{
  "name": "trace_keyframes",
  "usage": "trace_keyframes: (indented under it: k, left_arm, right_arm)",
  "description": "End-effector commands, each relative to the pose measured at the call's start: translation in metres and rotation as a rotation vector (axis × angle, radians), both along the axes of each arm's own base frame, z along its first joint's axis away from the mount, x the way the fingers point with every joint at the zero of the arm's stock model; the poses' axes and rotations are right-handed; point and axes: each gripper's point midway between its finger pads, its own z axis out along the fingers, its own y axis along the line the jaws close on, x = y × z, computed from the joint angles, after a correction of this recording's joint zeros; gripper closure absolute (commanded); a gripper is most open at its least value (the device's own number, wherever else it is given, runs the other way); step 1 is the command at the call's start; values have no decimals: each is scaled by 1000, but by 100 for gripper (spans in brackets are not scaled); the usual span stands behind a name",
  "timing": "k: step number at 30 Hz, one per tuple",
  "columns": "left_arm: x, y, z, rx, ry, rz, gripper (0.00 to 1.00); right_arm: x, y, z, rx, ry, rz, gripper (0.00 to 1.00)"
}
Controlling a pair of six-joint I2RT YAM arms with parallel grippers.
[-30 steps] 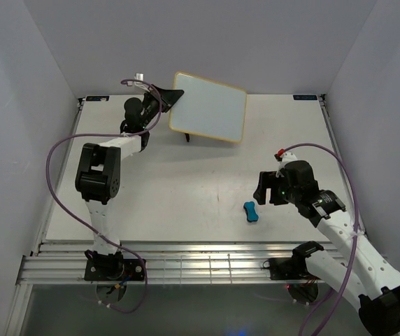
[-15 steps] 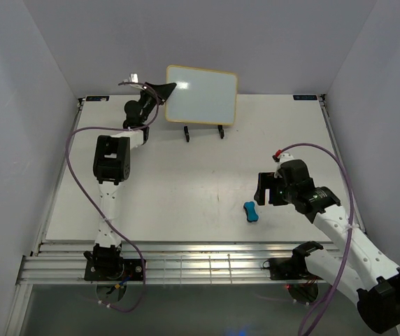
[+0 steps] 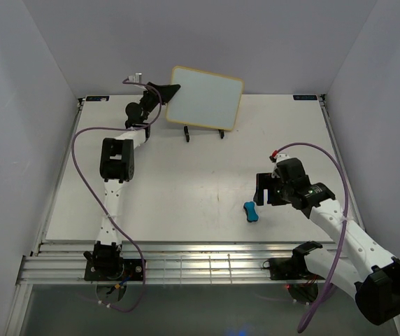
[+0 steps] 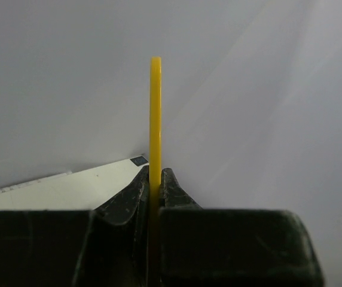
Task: Erase the whiteboard
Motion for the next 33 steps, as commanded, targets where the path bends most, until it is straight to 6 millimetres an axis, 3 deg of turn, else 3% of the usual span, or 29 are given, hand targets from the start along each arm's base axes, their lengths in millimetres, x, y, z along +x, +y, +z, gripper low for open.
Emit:
trace_keyframes:
  k: [1,7,15,33]
  left_arm:
    - [-21,6,50,-47,-172,-22,100]
    - [-30,6,43,-31,-215,-20,100]
    - [-22,4,26,39,-259,-5,100]
    - [-24,22,-31,131,-362,48,100]
  right_arm:
    - [10,2,14,3,-35,4,18]
    - [12,6,13,8,-25,20,18]
    - [12,6,12,3,-26,26,18]
    - [11,17,17,54,-33,72,18]
